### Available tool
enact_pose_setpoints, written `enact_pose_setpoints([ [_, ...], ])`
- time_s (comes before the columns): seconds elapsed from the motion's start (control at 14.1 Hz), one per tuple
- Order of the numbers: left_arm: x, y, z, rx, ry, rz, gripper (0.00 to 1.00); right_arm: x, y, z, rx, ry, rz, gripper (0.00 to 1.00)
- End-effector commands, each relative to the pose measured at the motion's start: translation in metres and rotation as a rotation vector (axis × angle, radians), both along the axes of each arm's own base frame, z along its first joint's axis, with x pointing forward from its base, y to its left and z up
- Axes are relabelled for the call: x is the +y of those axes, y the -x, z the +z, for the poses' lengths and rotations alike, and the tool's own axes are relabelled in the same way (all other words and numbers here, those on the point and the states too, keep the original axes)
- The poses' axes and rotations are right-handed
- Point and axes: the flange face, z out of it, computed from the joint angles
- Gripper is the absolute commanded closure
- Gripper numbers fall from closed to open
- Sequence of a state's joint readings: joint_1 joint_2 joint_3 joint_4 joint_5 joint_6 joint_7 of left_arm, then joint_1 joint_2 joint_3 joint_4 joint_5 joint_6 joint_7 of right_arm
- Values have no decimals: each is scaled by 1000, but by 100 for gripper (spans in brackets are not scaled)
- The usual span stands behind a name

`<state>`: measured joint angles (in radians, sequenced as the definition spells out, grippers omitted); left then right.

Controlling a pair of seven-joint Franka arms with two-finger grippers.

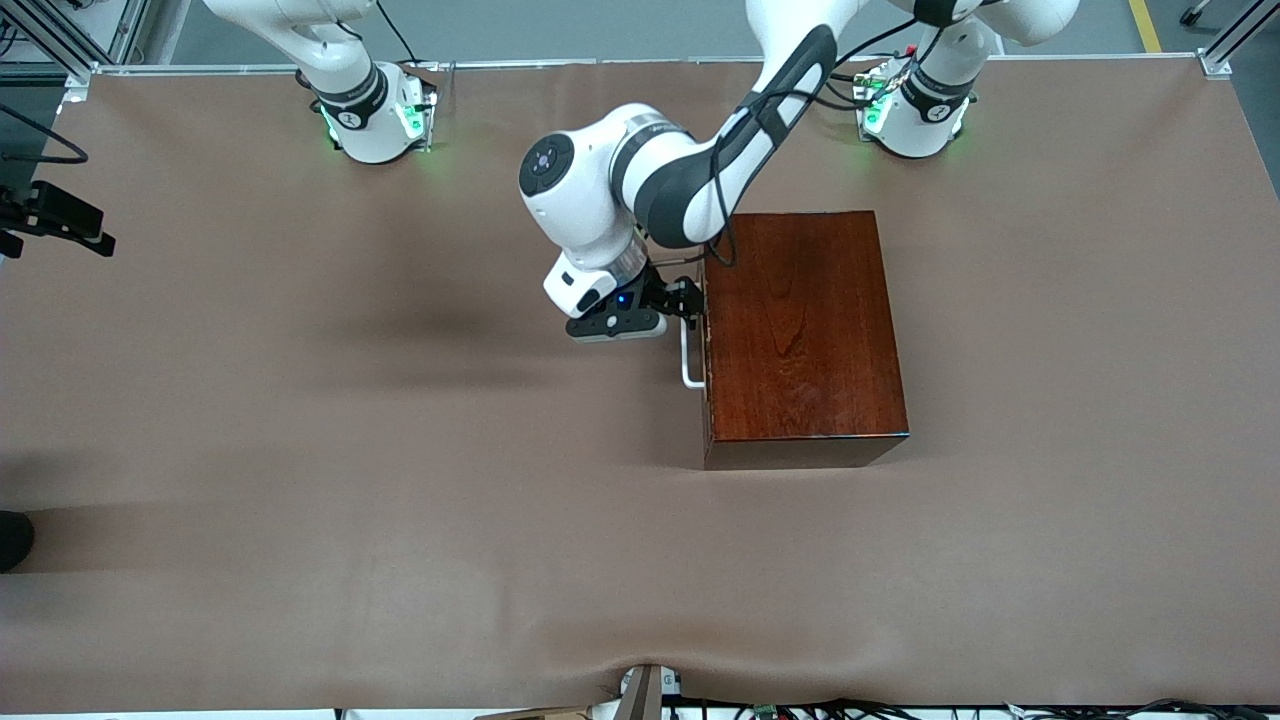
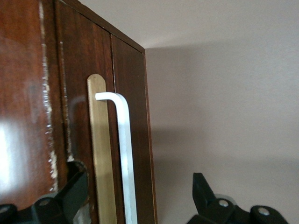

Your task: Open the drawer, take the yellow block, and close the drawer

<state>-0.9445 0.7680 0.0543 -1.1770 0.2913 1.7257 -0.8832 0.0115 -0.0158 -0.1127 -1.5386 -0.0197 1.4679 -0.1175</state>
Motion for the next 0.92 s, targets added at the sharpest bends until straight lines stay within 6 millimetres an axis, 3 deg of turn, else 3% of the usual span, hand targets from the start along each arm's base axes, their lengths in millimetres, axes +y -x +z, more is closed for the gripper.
enact_pose_setpoints([
  [0.0, -6, -2, -18, -19, -27, -21, 0, -2, 4, 3, -4, -14, -8, 0],
  [0.28, -9, -4, -31, -38, -9, -1, 0, -1, 4, 3, -4, -14, -6, 0],
  [0.85, -10, -4, -38, -41, -3, 7, 0, -1, 2, 1, 2, -14, -5, 0],
])
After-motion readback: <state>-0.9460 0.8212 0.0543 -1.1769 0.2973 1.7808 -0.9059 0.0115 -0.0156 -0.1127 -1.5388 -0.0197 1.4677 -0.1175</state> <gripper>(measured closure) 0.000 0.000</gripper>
